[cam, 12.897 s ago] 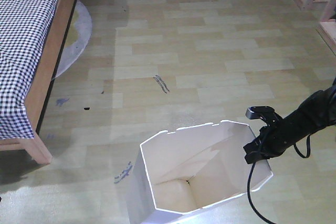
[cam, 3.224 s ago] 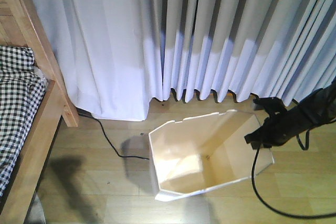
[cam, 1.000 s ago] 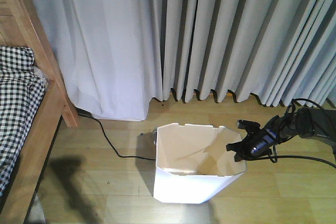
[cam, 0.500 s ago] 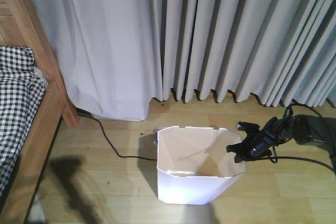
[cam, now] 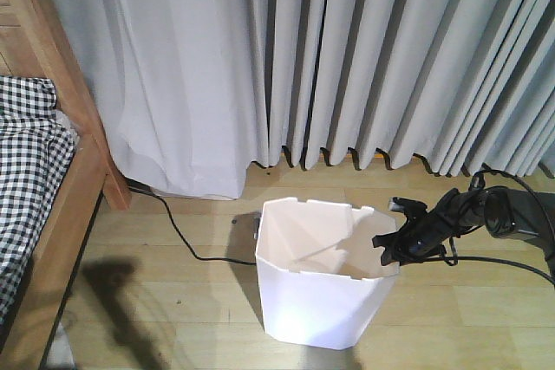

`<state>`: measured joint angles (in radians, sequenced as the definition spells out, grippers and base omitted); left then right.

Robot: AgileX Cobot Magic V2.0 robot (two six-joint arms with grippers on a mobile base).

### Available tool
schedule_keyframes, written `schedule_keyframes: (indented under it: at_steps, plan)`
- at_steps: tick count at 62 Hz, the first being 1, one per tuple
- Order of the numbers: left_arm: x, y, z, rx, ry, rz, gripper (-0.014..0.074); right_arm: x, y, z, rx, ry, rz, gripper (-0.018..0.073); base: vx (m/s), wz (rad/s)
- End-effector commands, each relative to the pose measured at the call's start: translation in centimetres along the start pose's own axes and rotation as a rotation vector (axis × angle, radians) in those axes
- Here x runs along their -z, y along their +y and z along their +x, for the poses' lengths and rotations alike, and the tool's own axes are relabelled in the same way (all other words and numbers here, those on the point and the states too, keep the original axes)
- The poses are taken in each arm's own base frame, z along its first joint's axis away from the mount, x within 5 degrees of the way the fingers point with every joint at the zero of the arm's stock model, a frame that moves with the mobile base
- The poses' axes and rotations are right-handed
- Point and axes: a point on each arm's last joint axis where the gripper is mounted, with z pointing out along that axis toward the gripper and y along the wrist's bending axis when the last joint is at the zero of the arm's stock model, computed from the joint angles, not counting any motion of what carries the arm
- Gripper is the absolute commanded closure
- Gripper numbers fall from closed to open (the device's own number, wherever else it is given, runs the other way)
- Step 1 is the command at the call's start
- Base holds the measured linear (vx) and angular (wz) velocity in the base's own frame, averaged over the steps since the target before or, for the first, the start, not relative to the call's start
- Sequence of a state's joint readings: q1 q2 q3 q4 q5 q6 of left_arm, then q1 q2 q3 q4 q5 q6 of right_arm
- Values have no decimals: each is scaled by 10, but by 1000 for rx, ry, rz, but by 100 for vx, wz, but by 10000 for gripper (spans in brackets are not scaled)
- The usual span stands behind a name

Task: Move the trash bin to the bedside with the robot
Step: 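Lower the held bin onto the floor beside the bed, then open the right gripper and raise it away from the bin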

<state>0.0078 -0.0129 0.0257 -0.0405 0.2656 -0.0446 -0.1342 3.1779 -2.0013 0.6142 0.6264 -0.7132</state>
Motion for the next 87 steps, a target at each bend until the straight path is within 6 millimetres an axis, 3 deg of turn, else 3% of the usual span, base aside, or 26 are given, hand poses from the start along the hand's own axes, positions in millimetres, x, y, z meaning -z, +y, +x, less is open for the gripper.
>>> schedule_keyframes:
  at_steps: [1,19,35,43,54,65,77,87]
  plan:
    - [0,0,-3,10,-71,4,602,33,7,-27,26,-65,-3,189,0,0]
    - [0,0,-3,10,-71,4,602,35,7,-29,-1,-81,4,10,0,0]
    - [0,0,-3,10,-71,4,602,35,7,-29,-22,-78,-8,6,0,0]
    - [0,0,-3,10,-71,4,602,49,9,-36,-11,-83,16,6,0,0]
    - [0,0,-3,10,-71,4,602,84,18,-40,17,-76,51,6,0,0]
    - [0,0,-3,10,-71,4,602,123,29,-14,10,-124,141,6,0,0]
    - [0,0,-3,10,-71,4,602,181,51,18,40,-189,224,6,0,0]
    - [0,0,-3,10,-71,4,602,252,78,35,125,-295,272,6,0,0]
